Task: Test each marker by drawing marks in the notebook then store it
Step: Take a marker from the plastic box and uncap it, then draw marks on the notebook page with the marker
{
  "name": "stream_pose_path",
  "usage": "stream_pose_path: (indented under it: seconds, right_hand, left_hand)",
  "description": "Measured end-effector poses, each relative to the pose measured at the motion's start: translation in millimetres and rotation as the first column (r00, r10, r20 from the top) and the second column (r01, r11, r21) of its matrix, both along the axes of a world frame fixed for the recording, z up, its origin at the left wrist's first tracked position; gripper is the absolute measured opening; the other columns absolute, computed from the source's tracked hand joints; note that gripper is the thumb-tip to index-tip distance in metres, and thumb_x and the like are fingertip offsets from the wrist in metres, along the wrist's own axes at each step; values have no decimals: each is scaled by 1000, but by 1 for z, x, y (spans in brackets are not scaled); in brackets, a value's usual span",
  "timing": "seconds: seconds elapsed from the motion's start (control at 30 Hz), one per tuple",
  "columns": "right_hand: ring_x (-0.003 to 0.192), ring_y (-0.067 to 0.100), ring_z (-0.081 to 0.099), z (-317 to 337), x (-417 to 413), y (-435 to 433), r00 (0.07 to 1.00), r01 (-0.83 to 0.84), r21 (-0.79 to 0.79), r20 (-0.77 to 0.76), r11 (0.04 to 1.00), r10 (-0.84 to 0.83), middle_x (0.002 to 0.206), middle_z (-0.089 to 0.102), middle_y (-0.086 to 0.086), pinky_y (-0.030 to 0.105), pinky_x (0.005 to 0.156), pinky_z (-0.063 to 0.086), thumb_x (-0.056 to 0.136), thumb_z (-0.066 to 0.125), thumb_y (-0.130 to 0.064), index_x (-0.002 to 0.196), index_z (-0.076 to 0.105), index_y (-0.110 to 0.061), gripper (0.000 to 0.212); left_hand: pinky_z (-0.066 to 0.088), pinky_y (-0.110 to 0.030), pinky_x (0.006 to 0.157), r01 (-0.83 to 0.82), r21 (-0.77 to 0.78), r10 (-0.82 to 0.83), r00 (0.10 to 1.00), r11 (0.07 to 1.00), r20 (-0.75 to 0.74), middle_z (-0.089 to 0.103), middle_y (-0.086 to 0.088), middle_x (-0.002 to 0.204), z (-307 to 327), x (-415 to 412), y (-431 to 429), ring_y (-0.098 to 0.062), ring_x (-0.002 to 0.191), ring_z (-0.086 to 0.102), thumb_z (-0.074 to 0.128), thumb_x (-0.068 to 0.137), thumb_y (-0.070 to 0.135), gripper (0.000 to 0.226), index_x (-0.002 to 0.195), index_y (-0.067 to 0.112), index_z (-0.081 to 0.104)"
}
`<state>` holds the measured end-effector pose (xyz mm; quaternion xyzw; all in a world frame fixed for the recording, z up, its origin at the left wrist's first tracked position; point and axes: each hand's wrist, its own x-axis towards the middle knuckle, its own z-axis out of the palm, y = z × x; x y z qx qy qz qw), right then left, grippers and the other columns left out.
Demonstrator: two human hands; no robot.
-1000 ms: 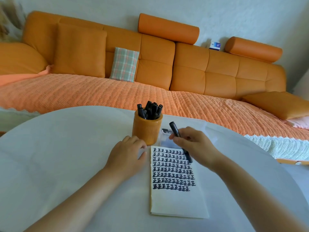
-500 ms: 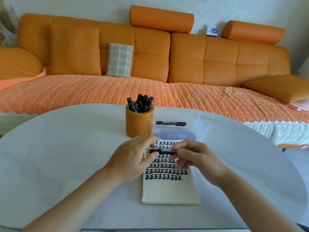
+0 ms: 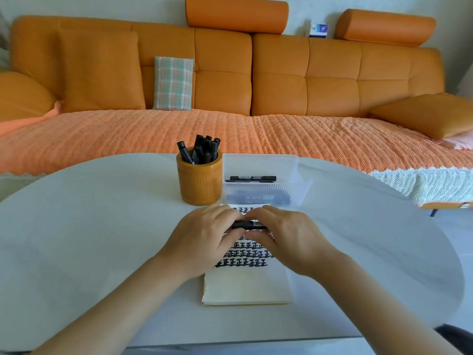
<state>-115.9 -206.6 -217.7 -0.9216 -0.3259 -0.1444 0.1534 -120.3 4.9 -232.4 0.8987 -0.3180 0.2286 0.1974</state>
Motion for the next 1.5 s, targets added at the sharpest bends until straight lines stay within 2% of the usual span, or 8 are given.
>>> stream_pose_path:
  seconds: [0.57,0.77,0.87,0.97,1.13,1.27,1.4,1.5]
  right_hand:
    - [47,19,32,-6,1,7,990,59,-93,134,994,-46,59,54,-7,25,40,15,98,33,-43,84,54,-24,32]
    - [52,20,41,-5,4,4,995,25,-121,99,992,-13,65,58,-7,31,45,25,99,28,-52,88,56,-25,41]
    - [68,21,61,-2,1,3,998,44,-127,52,991,-38,84,69,-8,36,55,46,95,27,-58,118,57,-28,48]
    - [70,22,60,3,-6,-3,999,47,-31,-16,998,-47,90,67,-5,41,62,50,96,41,-44,134,41,-26,43]
    - [75,20,52,7,-2,-16,966,69,252,-257,965,-2,96,53,-5,38,70,48,95,41,-1,101,49,-30,31]
    - [89,18,65,1,-5,-17,850,245,593,-512,767,125,103,63,0,34,82,57,98,41,6,101,72,-25,44]
    - [96,15,67,-2,-11,-25,786,318,658,-586,683,198,104,69,1,27,86,50,89,36,23,122,66,-23,64]
    - [76,15,55,-3,-19,-30,794,307,674,-570,672,209,84,56,3,26,70,45,93,57,5,115,67,-21,35]
  left_hand:
    - [46,-27,68,42,-63,-48,994,997,-102,57,12,88,-5,4,-3,-7,86,50,47,98,35,24,105,21,65]
    - [47,-27,68,47,-101,-60,990,994,-129,58,16,88,-5,6,2,-3,86,50,51,95,38,23,103,23,66]
    - [45,-25,64,35,-63,-41,994,997,-100,58,15,87,-6,7,4,-4,85,50,49,95,42,27,101,23,66]
    - [45,-24,64,-34,-96,27,997,995,-74,59,15,89,-8,8,9,-5,85,50,51,94,38,24,102,21,67]
    - [45,-26,64,-244,-128,238,969,961,-62,58,12,89,-17,14,33,-9,84,50,58,92,30,17,101,19,66]
    - [44,-29,62,-385,-111,375,921,916,-102,61,7,92,-26,13,45,-13,86,52,61,90,28,12,99,20,65]
    - [45,-30,64,-435,-62,425,896,898,-130,63,3,95,-33,13,50,-18,90,53,63,89,28,13,97,18,67]
    - [47,-34,70,-441,18,440,891,898,-109,61,3,97,-36,15,49,-20,92,51,63,88,31,16,96,18,69]
